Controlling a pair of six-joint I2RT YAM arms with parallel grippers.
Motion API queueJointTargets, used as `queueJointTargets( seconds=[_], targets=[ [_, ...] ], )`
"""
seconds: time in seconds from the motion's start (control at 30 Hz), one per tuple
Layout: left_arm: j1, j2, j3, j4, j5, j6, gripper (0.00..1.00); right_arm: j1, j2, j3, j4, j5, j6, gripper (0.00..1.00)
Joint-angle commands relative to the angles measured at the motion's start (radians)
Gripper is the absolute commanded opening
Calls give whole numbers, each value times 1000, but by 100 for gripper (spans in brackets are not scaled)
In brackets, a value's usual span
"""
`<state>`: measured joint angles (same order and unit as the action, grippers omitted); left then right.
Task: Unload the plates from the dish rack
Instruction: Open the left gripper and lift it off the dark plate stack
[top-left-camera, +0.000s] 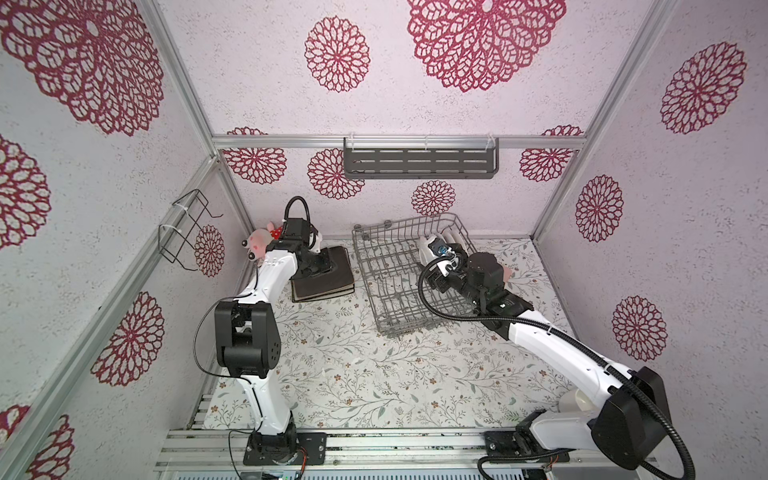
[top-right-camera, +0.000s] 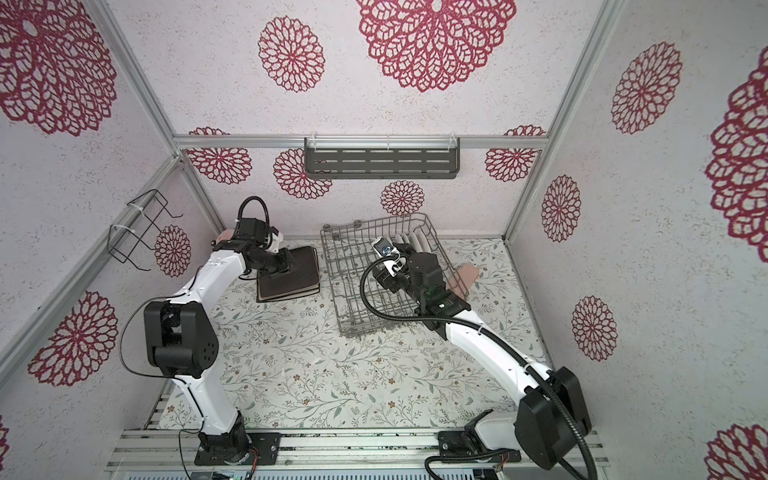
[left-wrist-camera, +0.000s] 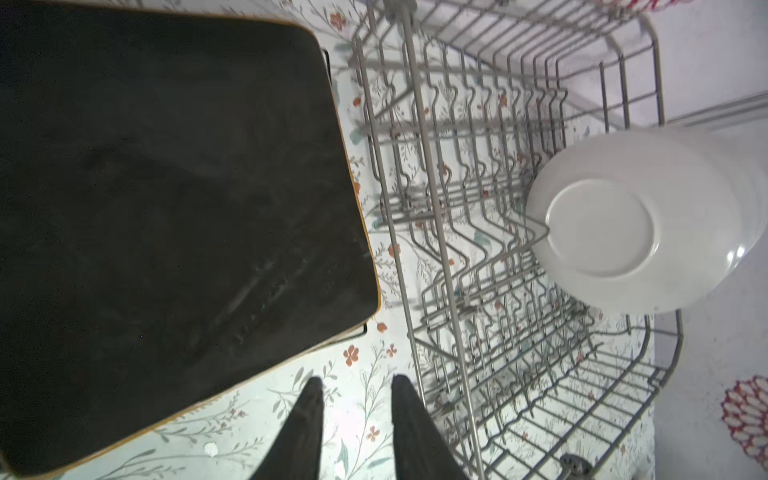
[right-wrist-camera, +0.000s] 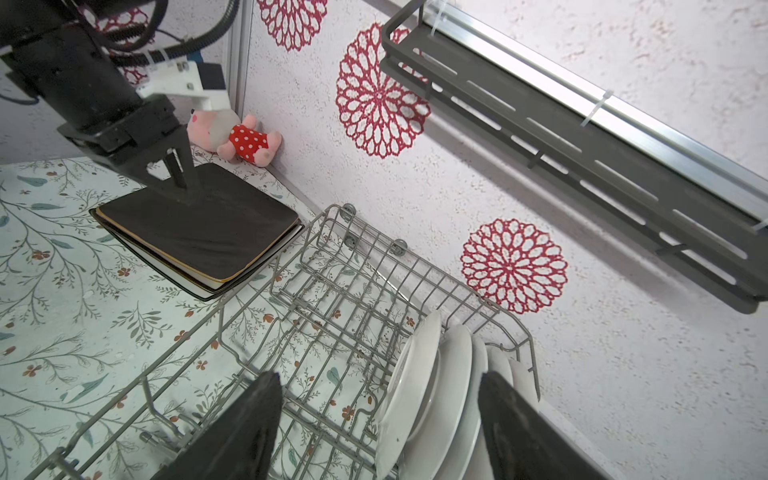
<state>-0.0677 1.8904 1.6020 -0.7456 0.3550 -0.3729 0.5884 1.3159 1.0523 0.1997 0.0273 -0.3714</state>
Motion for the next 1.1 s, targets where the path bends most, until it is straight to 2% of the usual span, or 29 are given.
queueJointTargets(
  seconds=[0.0, 0.1, 0.27, 0.47, 1.07],
  targets=[
    [-6, -64, -55, -18, 11, 30, 27, -5, -40, -17, -1, 26, 23, 78],
    [-3, -76, -106, -49, -21, 62, 23, -6, -54, -33, 4, 43, 19, 77],
    [0, -85, -168, -23, -28, 62, 9, -7, -50, -41, 8, 53, 23, 77],
    [0, -79, -182, -17, -36, 70, 0, -6, -41, -46, 17, 61, 25, 77],
    [94, -53, -221, -37, -83, 120, 0, -7, -10, -44, 38, 80, 15, 77]
  ],
)
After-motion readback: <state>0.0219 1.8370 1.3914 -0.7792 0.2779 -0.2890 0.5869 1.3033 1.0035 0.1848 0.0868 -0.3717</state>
